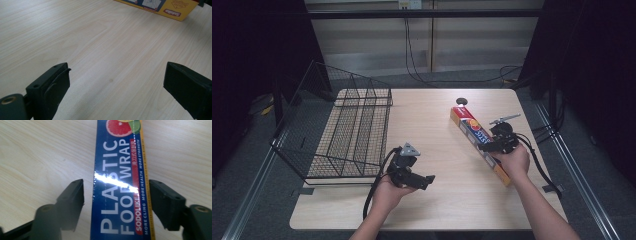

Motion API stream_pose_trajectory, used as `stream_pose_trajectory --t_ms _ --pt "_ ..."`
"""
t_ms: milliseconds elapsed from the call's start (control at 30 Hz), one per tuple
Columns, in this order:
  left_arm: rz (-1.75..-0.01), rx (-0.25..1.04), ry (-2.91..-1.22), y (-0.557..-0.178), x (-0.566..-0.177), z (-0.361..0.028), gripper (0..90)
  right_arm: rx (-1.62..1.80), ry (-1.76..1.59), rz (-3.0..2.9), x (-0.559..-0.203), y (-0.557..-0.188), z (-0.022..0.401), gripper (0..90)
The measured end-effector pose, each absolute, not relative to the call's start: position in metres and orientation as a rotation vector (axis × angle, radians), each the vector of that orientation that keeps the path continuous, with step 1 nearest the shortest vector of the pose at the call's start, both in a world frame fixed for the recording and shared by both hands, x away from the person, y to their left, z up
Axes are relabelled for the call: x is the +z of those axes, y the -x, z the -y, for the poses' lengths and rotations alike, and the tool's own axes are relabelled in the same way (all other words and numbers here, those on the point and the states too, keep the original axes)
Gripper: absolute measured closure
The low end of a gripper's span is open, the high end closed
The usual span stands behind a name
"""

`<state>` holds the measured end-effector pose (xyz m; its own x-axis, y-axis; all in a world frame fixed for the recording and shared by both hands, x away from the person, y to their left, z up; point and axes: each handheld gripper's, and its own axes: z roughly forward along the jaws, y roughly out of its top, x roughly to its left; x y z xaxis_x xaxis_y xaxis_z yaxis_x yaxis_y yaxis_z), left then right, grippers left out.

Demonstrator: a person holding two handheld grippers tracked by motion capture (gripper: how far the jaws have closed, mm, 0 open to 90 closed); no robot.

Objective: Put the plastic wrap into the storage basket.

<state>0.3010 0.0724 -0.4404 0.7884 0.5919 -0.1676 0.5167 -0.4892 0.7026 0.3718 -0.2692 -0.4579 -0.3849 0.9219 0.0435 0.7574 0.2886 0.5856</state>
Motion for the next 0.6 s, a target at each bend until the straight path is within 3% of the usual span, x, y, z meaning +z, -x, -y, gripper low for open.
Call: stream_pose_trajectory --t_ms 600 --pt "-0.807 0.127 -2.206 -0.2996 -0.4405 -0.0703 6.8 0.724 -1.533 -2.233 -0.4607 -0.3714 0.2675 45.9"
